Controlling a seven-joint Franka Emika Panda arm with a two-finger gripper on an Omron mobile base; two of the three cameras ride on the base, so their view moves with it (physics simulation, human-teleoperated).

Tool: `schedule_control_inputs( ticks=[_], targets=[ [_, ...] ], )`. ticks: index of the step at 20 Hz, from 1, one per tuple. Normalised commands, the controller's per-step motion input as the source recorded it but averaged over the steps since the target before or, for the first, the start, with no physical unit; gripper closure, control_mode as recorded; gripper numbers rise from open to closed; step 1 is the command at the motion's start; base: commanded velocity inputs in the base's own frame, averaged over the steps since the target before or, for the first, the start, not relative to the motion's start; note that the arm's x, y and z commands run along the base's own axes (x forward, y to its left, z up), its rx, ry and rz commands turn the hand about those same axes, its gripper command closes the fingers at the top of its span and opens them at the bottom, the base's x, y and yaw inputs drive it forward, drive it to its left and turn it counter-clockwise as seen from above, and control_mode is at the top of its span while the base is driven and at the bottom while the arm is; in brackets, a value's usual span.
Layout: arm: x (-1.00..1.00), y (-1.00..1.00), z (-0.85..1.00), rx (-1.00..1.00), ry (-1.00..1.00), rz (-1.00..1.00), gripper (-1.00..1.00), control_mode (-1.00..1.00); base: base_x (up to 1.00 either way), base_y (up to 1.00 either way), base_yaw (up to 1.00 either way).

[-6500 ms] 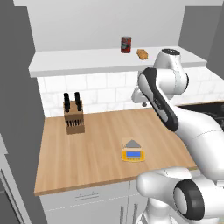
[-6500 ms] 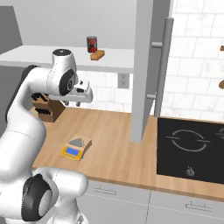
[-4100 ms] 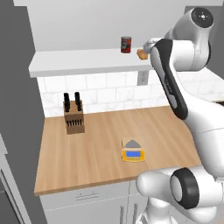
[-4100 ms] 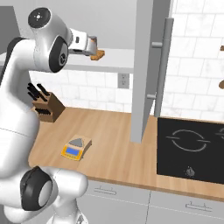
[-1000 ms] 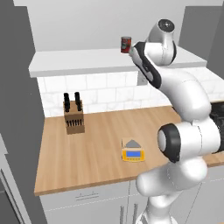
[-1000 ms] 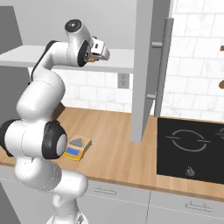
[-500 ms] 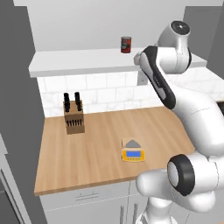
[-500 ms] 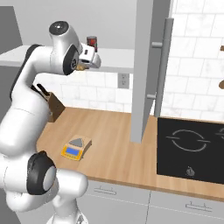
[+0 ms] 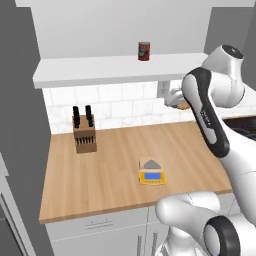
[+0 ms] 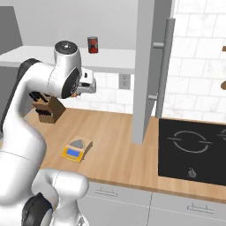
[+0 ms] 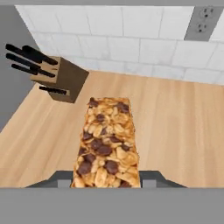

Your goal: Pick the bar and place it on the digital scale for weighing, and close the cabinet.

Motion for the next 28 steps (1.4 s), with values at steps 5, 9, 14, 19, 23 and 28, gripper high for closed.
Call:
schedule_control_inputs(
  ticks=[5, 9, 14, 19, 23, 28],
  targets=[
    [-0.24, 0.00, -1.00, 0.01, 0.00, 0.50, 1.00, -1.00, 0.00, 0.00, 0.00],
    [0.26, 0.02, -1.00, 0.00, 0.00, 0.45, 1.00, -1.00, 0.00, 0.00, 0.00],
    [0.62, 0.00, -0.97, 0.03, -0.04, 0.51, 1.00, -1.00, 0.00, 0.00, 0.00],
    [0.62, 0.00, -0.67, 0.12, -0.15, 0.50, 1.00, -1.00, 0.00, 0.00, 0.00],
    [0.62, 0.02, -0.55, 0.10, -0.19, 0.35, 1.00, -1.00, 0.00, 0.00, 0.00],
    [0.57, 0.15, -0.42, 0.01, -0.01, 0.11, 1.00, -1.00, 0.00, 0.00, 0.00]
  ],
)
